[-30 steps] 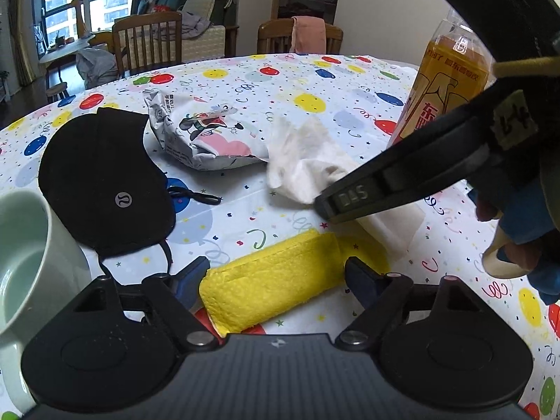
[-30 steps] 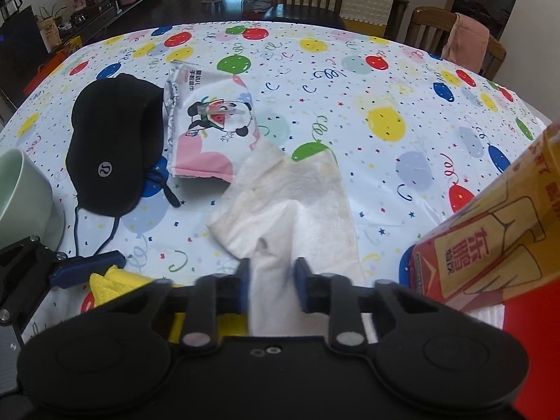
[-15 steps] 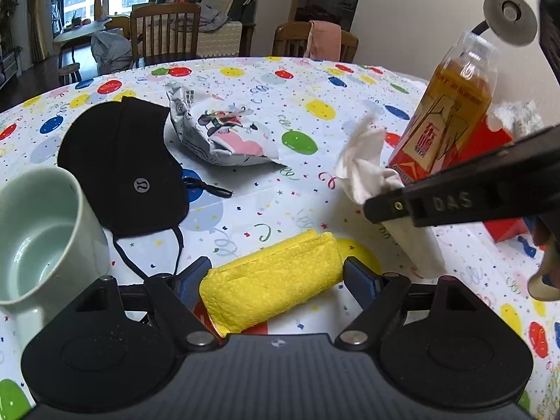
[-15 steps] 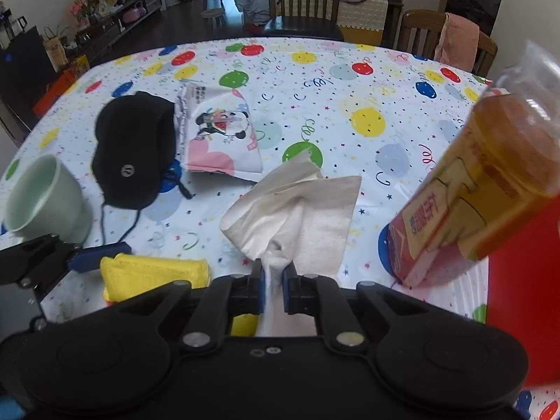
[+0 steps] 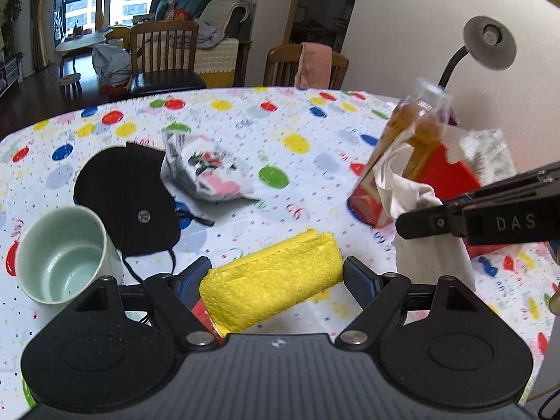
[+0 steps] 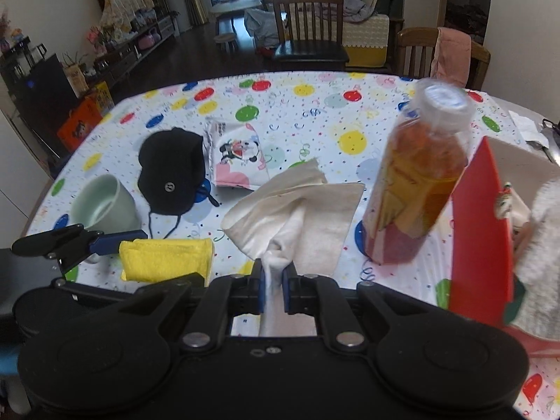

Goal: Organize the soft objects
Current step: 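Carry the yellow sponge and white tissue with both tools over the red box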

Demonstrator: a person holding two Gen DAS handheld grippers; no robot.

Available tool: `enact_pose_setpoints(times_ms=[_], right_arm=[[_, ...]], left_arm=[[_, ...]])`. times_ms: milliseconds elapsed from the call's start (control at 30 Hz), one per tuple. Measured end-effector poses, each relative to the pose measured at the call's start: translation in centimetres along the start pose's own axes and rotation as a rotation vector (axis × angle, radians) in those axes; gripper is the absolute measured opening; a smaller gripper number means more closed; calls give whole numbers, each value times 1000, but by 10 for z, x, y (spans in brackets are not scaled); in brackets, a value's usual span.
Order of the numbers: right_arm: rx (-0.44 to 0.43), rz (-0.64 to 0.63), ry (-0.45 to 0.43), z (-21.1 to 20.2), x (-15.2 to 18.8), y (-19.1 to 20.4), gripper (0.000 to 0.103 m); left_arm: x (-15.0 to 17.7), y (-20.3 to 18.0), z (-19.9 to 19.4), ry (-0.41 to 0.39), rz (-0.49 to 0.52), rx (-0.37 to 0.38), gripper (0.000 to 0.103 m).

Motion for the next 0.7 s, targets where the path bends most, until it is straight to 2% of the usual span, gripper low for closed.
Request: enact_pose_setpoints(times_ms=[533,700], right_arm=[[-67,69,-59,-83,1,-51,9],[-68,78,-98,-108,-4,-74,9]], left_arm=[[-54,-54,-48,-56,24,4,83],[-74,-76,-58,-84,42,36,83]])
Point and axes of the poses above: each gripper's, at about its wrist camera, not at the fingertips, and z roughly the way its jaws point, y to its left, x to its underside, the point moved 1 cm from there along z, roughly the way its jaws point, and after that the axes turned 11 degrees about z, right-handed, at the moved point
